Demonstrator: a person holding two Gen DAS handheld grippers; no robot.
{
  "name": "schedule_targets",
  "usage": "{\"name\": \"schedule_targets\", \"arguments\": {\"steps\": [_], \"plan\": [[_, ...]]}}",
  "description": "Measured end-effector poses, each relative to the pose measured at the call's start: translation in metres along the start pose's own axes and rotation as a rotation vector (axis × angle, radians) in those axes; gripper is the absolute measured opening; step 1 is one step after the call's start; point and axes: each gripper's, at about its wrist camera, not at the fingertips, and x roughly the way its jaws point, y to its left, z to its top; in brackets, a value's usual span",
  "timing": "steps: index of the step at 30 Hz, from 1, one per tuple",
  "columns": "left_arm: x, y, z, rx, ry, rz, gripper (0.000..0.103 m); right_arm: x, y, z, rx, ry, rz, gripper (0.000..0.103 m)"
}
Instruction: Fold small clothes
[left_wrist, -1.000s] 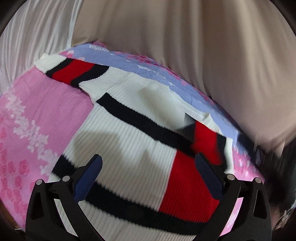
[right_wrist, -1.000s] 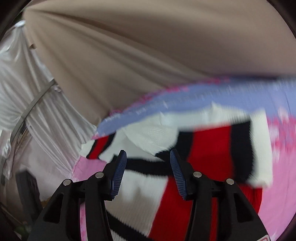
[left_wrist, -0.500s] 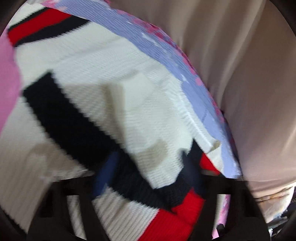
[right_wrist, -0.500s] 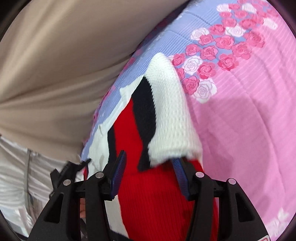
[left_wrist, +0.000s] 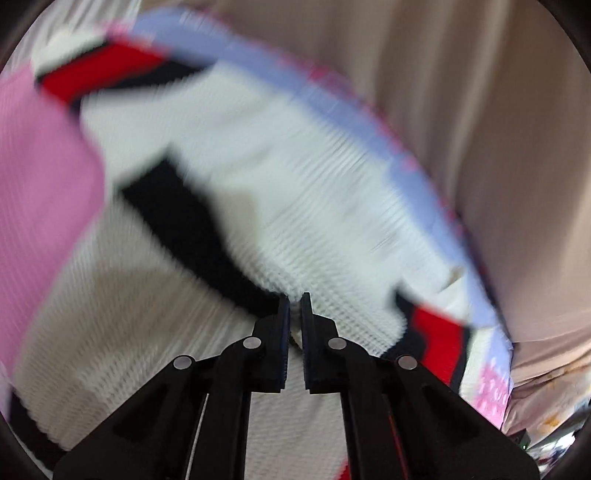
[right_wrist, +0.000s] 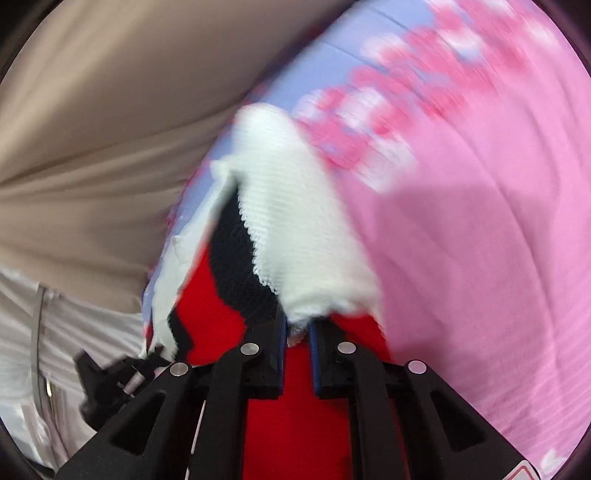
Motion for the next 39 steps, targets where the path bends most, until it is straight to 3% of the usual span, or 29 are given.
{"name": "schedule_targets", "arguments": {"steps": [3, 6, 10, 12, 13, 14, 16, 19, 21, 22, 24, 26, 27, 29, 30, 32, 33, 35, 37, 38, 39], "plan": [[-0.002, -0.001, -0.001, 0.037, -0.024, -0.014, 0.006, -0.010, 0.004, 0.001, -0.030, -0.023, -0.009, 0.009], [0.002, 0.004, 0.002, 0.025, -0.024, -0.056, 0.008, -0.019, 0.006, -0.005, -0.070, 0.010, -0.058, 0.010], [0.000, 0.010, 0.007, 0.052, -0.018, -0.102, 0.008, -0.062, 0.025, -0.018, -0.202, -0.106, -0.201, 0.021], [0.002, 0.011, 0.010, 0.076, -0.019, -0.098, 0.009, -0.064, 0.042, -0.009, -0.305, -0.126, -0.243, 0.035], [0.003, 0.010, 0.010, 0.083, -0.023, -0.095, 0.009, -0.052, 0.053, 0.005, -0.362, -0.116, -0.275, 0.051], [0.003, 0.010, 0.010, 0.083, -0.025, -0.094, 0.009, -0.036, 0.069, 0.022, -0.430, -0.111, -0.323, 0.059], [-0.003, 0.012, 0.005, 0.075, -0.026, -0.097, 0.009, -0.006, 0.078, 0.051, -0.505, -0.105, -0.373, 0.061], [-0.014, 0.013, 0.002, 0.077, -0.041, -0.096, 0.008, 0.050, 0.082, 0.092, -0.473, -0.050, -0.431, 0.060], [-0.025, 0.011, 0.001, 0.104, -0.079, -0.102, 0.007, 0.067, 0.078, 0.110, -0.427, -0.002, -0.383, 0.015], [-0.028, 0.009, 0.004, 0.121, -0.089, -0.104, 0.007, 0.067, 0.076, 0.116, -0.385, -0.009, -0.325, 0.014], [-0.028, 0.005, 0.009, 0.150, -0.095, -0.083, 0.007, 0.052, 0.062, 0.119, -0.305, -0.111, -0.239, 0.013], [-0.014, 0.007, 0.011, 0.161, -0.042, -0.052, 0.008, 0.056, 0.037, 0.121, -0.238, -0.097, -0.301, 0.015], [-0.007, 0.009, 0.009, 0.167, -0.025, -0.046, 0.008, 0.059, 0.027, 0.119, -0.221, -0.078, -0.291, 0.016], [-0.009, 0.009, 0.007, 0.193, -0.047, -0.053, 0.009, 0.045, 0.035, 0.116, -0.221, -0.100, -0.339, 0.022], [-0.008, 0.010, 0.007, 0.186, -0.046, -0.057, 0.009, 0.030, 0.048, 0.112, -0.226, -0.149, -0.318, 0.023], [-0.008, 0.013, 0.009, 0.153, -0.047, -0.076, 0.009, 0.009, 0.077, 0.093, -0.255, -0.204, -0.173, 0.024], [-0.007, 0.014, 0.008, 0.145, -0.051, -0.079, 0.009, 0.016, 0.090, 0.087, -0.290, -0.160, -0.135, 0.024], [-0.008, 0.013, 0.008, 0.138, -0.052, -0.071, 0.010, 0.059, 0.124, 0.064, -0.414, 0.036, -0.096, 0.020], [-0.020, 0.010, 0.012, 0.101, -0.048, -0.101, 0.010, 0.092, 0.145, 0.039, -0.536, 0.113, -0.111, 0.019], [-0.033, 0.007, 0.018, 0.097, -0.090, -0.127, 0.015, 0.103, 0.149, 0.030, -0.568, 0.132, -0.129, 0.019], [-0.040, 0.005, 0.023, 0.098, -0.121, -0.127, 0.037, 0.114, 0.151, 0.021, -0.581, 0.159, -0.130, 0.019]]}}
